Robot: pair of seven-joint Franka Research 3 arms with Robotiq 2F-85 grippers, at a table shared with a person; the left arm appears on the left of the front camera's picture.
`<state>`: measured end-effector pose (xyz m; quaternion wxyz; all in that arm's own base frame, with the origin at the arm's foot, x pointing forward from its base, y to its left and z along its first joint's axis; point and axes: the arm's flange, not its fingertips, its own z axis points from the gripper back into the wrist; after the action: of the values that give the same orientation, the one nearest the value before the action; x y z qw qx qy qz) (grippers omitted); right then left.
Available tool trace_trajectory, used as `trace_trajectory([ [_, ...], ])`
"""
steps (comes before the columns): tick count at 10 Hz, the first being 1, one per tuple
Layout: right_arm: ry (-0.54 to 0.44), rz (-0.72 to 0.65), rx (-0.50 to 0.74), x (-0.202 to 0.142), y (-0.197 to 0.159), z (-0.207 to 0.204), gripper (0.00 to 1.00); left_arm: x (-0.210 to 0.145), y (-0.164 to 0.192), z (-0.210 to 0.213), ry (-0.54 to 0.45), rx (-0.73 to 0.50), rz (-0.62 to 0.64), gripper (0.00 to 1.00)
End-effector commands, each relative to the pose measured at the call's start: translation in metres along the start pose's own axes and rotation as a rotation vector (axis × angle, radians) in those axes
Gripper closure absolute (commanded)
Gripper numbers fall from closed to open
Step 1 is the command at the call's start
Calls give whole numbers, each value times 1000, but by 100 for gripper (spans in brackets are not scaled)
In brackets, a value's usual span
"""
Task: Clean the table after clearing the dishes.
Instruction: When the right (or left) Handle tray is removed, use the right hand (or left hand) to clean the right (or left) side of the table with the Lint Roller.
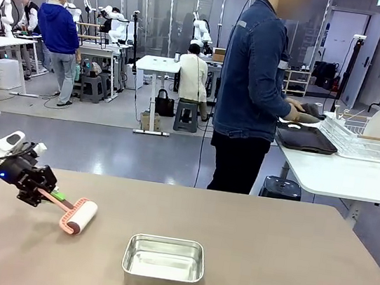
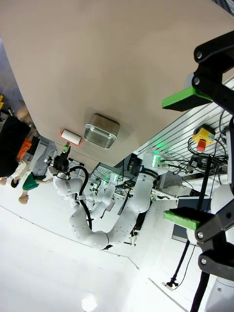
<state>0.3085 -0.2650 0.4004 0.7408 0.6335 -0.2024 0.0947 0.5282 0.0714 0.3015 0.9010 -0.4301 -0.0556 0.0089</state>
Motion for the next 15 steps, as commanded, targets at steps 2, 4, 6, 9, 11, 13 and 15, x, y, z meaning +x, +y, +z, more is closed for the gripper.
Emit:
trace_trajectory([
  [2,16,19,2,-3,3,0,0,-21,47,51,-42,204,-4,77],
  [4,16,19,2,-3,3,0,0,-36,55,102,-77,280,-10,77],
  [6,16,19,2,-3,3,0,0,-47,57,145,-133,342,1,77],
  [9,16,19,2,-3,3,0,0,-63,33,190,-206,399,-16,77],
  [11,16,19,2,-3,3,0,0,-76,-6,238,-332,368,-94,77],
  [13,16,19,2,-3,3,0,0,-95,-35,263,-381,375,-131,77],
  [15,16,19,2,-3,3,0,0,-103,-49,259,-394,388,-136,77],
])
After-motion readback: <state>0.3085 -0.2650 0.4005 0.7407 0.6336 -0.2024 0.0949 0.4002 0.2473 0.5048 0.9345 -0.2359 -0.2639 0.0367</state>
